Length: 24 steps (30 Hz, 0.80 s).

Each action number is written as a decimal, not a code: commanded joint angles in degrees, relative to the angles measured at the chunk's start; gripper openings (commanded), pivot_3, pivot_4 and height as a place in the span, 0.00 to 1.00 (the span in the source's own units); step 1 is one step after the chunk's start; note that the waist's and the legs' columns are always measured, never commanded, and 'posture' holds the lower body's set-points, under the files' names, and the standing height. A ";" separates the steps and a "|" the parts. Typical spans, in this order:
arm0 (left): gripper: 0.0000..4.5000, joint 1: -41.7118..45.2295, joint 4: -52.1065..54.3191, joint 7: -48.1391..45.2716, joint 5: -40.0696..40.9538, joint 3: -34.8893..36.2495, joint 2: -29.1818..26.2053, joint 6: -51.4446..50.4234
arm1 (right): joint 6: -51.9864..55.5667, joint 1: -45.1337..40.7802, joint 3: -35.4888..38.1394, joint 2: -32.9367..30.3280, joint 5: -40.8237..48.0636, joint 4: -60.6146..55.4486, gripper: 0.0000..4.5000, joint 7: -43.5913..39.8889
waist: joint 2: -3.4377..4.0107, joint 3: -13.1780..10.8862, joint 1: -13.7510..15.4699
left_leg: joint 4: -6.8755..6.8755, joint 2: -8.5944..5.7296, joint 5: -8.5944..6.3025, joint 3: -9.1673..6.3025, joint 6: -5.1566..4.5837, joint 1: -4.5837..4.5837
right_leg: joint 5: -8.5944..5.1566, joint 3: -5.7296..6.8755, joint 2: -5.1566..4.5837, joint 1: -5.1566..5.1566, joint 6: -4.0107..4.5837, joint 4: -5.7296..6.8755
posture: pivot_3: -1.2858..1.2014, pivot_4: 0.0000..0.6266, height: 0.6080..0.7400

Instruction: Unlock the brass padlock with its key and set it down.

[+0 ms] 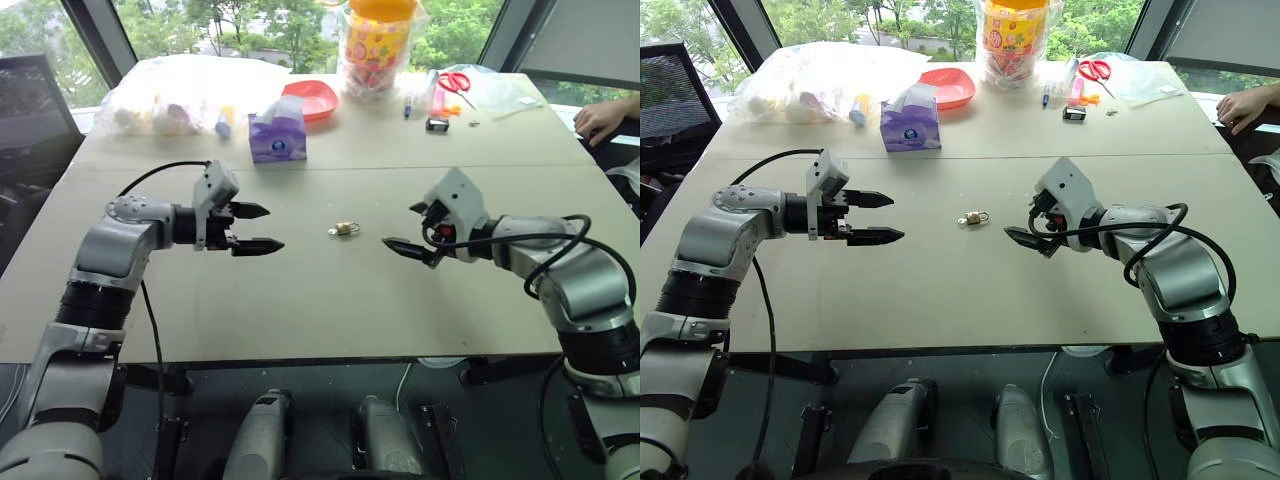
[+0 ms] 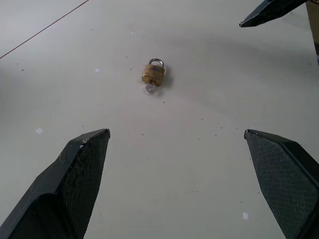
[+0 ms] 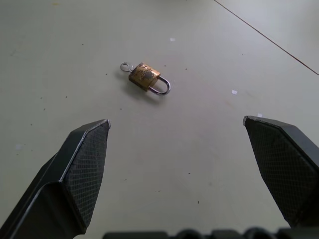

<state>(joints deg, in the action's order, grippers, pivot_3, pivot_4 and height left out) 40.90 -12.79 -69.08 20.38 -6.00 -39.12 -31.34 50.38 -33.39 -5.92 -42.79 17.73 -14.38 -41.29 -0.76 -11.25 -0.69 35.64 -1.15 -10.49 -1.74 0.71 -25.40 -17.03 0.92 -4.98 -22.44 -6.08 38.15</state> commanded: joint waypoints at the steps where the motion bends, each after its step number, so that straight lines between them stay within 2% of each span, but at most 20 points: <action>1: 1.00 2.34 -2.01 -0.74 -1.26 0.29 0.21 3.09 | -2.56 -3.35 -1.63 -0.98 -2.20 1.79 1.00 -1.53 | 0.00 0.00 -0.01 | 0.00 0.00 0.00 0.01 0.00 0.00 | 0.00 0.00 0.00 0.00 0.00 0.00 | 0.52 0.24 1.00; 3: 1.00 3.95 -4.97 -1.75 -3.06 -0.41 -0.06 5.97 | -3.81 -6.15 -4.86 -0.66 -4.40 4.71 1.00 -2.85 | 0.00 0.00 -0.09 | 0.01 0.00 0.00 0.02 0.00 0.00 | 0.01 -0.01 0.01 0.00 -0.01 0.00 | 0.52 0.24 1.00; 6: 1.00 10.14 -13.90 -5.69 -6.95 -2.33 -2.08 9.91 | -8.00 -14.32 -15.80 1.14 -12.32 15.65 1.00 -7.01 | 0.00 0.00 -0.16 | 0.11 -0.01 0.00 0.07 0.00 -0.02 | 0.07 -0.05 0.15 -0.06 -0.06 0.04 | 0.52 0.24 1.00; 11: 1.00 12.62 -17.22 -10.58 -8.41 -3.64 -2.28 13.14 | -15.16 -22.25 -20.34 7.27 -15.66 30.54 1.00 -12.17 | -0.02 -0.01 -0.45 | 0.06 0.01 0.00 0.18 0.00 -0.01 | 0.11 -0.20 0.30 -0.11 -0.05 0.02 | 0.52 0.24 1.00; 17: 1.00 4.54 -7.44 -7.42 -5.59 -1.30 -0.72 9.12 | -26.08 -30.48 -22.54 17.30 -19.68 53.66 1.00 -17.95 | -0.02 -0.01 -0.49 | -0.03 0.08 0.00 0.23 0.00 -0.07 | 0.12 -0.30 0.30 -0.24 -0.07 0.04 | 0.52 0.24 1.00; 24: 1.00 -0.97 0.59 -3.47 -4.00 1.10 -1.42 4.36 | -38.23 -36.41 -23.13 23.36 -25.78 74.40 1.00 -20.67 | -0.02 -0.01 -0.48 | 0.01 0.07 0.02 0.21 0.04 0.03 | 0.17 -0.36 0.35 -0.23 -0.10 0.18 | 0.52 0.24 1.00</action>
<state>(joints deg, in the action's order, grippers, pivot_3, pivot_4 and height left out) 39.94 -15.14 -73.39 15.23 -7.31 -39.62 -26.17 15.07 -68.85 -28.85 -19.96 -5.69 56.21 -61.76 -0.78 -11.26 -1.17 35.65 -1.09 -10.46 -1.53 0.76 -25.34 -16.84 0.56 -4.63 -22.64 -6.18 38.33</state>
